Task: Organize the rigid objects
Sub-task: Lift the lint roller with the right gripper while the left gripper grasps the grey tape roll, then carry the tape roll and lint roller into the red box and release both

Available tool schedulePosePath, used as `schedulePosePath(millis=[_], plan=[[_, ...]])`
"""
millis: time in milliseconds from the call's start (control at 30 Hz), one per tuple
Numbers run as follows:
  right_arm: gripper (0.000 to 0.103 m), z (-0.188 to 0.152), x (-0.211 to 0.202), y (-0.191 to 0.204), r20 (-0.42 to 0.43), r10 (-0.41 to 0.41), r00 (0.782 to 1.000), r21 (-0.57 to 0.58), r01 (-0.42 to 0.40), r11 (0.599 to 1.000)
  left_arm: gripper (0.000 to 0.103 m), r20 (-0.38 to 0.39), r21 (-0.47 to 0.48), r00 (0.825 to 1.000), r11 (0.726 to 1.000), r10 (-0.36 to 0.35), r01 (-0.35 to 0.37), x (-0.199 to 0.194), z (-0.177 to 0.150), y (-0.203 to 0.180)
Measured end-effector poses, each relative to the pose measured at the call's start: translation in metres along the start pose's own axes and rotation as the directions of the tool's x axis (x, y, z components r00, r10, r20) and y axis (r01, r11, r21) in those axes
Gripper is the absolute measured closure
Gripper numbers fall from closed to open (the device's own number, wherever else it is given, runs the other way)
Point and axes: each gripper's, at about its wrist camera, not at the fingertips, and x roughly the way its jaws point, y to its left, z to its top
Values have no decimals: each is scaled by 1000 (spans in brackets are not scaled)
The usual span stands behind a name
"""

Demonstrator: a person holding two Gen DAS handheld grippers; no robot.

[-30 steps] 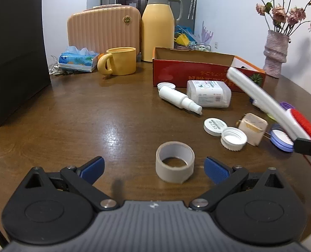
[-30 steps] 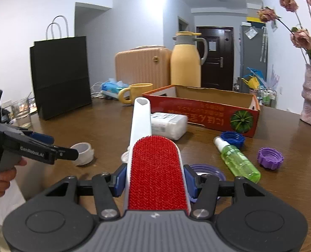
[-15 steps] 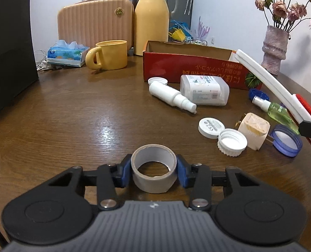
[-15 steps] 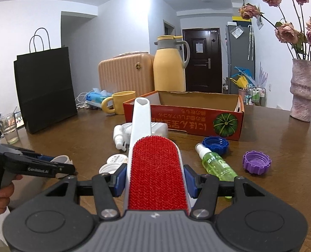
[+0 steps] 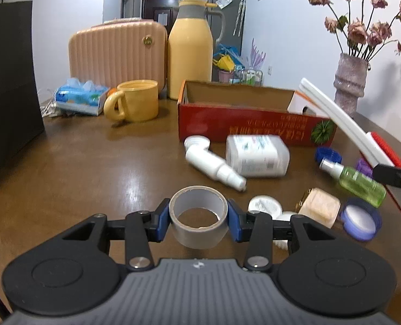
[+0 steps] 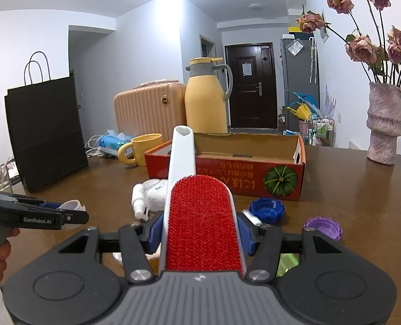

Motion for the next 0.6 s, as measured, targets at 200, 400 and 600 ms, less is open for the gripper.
schedulePosePath(millis=[200,400,600], plan=[[48,13,7,-3,17,-8,1000,6,8,1000,59,46,15,999,1000,-17,16,3,25,-8],[48,27,19,-8,31,-16,999,19,15,1000,59,70,29,997,999,-30,28,12,46,-16],[48,41,35,-12,40,-20,999,31,18,999,59,82,25,996,999,-41,40,24,63,-21]])
